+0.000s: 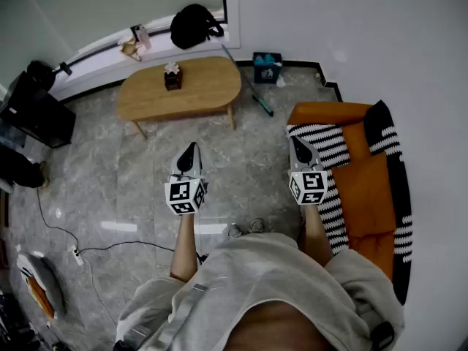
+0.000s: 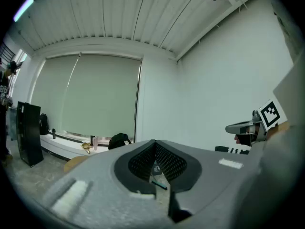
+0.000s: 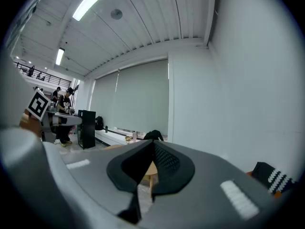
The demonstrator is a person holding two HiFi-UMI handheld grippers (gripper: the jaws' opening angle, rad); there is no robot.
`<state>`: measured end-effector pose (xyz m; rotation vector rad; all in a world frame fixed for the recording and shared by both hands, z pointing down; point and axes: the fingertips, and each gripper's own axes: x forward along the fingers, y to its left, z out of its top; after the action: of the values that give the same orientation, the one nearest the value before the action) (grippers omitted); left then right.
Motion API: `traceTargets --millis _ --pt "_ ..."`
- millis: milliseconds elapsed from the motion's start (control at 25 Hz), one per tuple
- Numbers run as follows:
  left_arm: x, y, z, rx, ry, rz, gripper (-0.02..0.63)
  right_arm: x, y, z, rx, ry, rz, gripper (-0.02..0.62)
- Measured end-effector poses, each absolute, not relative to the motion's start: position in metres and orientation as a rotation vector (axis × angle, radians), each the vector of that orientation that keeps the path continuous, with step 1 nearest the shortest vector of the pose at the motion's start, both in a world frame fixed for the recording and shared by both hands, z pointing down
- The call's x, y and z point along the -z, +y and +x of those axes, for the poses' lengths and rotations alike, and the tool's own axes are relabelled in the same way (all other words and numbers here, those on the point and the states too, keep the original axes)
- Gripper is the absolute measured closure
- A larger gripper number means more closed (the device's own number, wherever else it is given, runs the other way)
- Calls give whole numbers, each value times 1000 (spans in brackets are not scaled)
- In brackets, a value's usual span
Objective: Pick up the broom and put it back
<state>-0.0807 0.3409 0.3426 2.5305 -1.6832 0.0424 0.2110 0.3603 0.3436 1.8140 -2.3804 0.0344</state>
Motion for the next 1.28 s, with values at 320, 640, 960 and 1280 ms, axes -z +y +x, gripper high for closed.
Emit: traceTargets --millis 320,640,960,1280 --pt "-346 344 -76 -63 -1686 2523 601 -344 361 216 -41 -2386 1809 594" --pt "-344 349 -64 -68 -1686 2523 601 -340 362 219 -45 -2439 1795 594" --pt "-346 348 -37 -91 -1681 2521 601 -344 361 237 -51 -2448 1764 594" --pt "-349 347 -1 -103 -1683 2522 601 -348 355 262 -50 -2470 1732 594"
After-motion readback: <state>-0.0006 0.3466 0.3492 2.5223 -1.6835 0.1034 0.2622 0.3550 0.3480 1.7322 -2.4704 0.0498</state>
